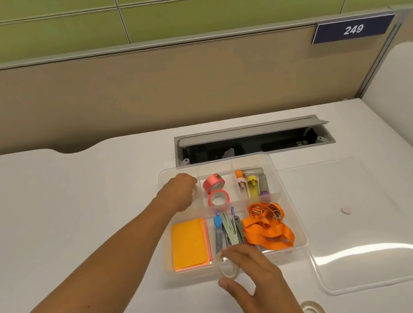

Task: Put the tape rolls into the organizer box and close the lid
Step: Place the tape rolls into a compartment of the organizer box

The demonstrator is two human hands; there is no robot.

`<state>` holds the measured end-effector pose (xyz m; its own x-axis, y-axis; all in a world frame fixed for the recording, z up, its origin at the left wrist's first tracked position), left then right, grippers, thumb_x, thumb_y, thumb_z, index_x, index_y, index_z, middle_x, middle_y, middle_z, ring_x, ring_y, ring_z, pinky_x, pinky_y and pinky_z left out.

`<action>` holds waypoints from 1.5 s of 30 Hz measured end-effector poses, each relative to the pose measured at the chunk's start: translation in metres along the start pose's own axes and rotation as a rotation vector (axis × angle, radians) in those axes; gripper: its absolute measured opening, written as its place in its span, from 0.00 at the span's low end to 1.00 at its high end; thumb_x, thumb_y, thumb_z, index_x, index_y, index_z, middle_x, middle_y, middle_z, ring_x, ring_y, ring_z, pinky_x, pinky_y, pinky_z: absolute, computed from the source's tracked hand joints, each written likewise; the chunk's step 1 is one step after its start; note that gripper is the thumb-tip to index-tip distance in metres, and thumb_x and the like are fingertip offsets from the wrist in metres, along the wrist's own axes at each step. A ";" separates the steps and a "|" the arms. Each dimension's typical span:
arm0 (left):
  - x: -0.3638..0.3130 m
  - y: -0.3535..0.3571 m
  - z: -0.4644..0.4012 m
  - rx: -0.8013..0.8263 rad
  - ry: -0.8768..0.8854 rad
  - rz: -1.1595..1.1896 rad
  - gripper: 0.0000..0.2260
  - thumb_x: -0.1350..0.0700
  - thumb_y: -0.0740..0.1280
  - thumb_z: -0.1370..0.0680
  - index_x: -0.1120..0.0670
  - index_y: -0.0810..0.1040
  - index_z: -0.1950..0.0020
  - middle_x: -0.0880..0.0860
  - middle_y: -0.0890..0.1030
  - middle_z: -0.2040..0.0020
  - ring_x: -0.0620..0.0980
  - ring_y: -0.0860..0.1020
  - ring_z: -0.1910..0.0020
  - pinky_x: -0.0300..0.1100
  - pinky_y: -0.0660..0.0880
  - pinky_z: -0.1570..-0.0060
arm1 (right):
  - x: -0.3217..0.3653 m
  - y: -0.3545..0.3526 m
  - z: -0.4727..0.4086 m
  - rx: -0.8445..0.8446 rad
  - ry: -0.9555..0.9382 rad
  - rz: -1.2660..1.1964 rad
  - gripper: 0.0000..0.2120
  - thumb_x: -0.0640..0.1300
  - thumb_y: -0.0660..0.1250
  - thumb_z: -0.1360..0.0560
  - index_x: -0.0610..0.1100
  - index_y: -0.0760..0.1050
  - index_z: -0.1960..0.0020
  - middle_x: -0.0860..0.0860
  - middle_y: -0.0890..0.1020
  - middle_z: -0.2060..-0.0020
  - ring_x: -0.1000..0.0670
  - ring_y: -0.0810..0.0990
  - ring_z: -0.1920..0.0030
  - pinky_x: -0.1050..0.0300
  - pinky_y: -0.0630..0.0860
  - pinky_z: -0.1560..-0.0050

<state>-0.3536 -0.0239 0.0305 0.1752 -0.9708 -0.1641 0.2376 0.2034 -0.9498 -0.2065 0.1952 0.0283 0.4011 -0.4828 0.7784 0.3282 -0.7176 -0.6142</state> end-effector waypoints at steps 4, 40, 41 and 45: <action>0.003 0.001 -0.001 -0.041 -0.032 -0.011 0.18 0.60 0.69 0.25 0.57 0.74 0.35 0.58 0.76 0.36 0.55 0.77 0.42 0.44 0.73 0.43 | -0.002 0.006 -0.004 0.033 0.009 0.015 0.21 0.57 0.68 0.27 0.61 0.70 0.36 0.77 0.64 0.40 0.71 0.62 0.36 0.82 0.57 0.43; 0.103 0.101 0.132 -0.358 -0.151 0.200 0.26 0.47 0.46 0.19 0.58 0.60 0.24 0.55 0.61 0.23 0.51 0.54 0.23 0.48 0.46 0.24 | 0.006 0.057 -0.237 0.346 -0.109 0.637 0.13 0.42 0.68 0.25 0.42 0.75 0.42 0.43 0.77 0.42 0.44 0.76 0.47 0.50 0.75 0.48; 0.103 0.100 0.132 -0.362 -0.150 0.202 0.27 0.46 0.45 0.19 0.58 0.60 0.24 0.56 0.61 0.23 0.51 0.55 0.23 0.48 0.47 0.24 | 0.005 0.058 -0.240 0.360 -0.132 0.664 0.13 0.42 0.66 0.24 0.42 0.75 0.41 0.42 0.76 0.42 0.43 0.76 0.46 0.51 0.74 0.48; 0.101 0.099 0.133 -0.378 -0.148 0.204 0.28 0.46 0.44 0.20 0.59 0.62 0.25 0.56 0.63 0.24 0.52 0.57 0.23 0.49 0.48 0.24 | 0.002 0.065 -0.250 0.437 -0.148 0.723 0.14 0.41 0.65 0.24 0.42 0.74 0.39 0.42 0.76 0.41 0.42 0.76 0.45 0.52 0.73 0.49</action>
<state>-0.1858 -0.0854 -0.0444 0.3233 -0.8815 -0.3442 -0.1766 0.3012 -0.9371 -0.3987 0.0221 0.0222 0.7362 -0.6550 0.1702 0.2367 0.0136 -0.9715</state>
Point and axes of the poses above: each hand's wrist, its own z-axis away from the middle knuckle, its own y-axis out of the palm, x = y × z, the point moved 3 cm from there along -z, towards the middle knuckle
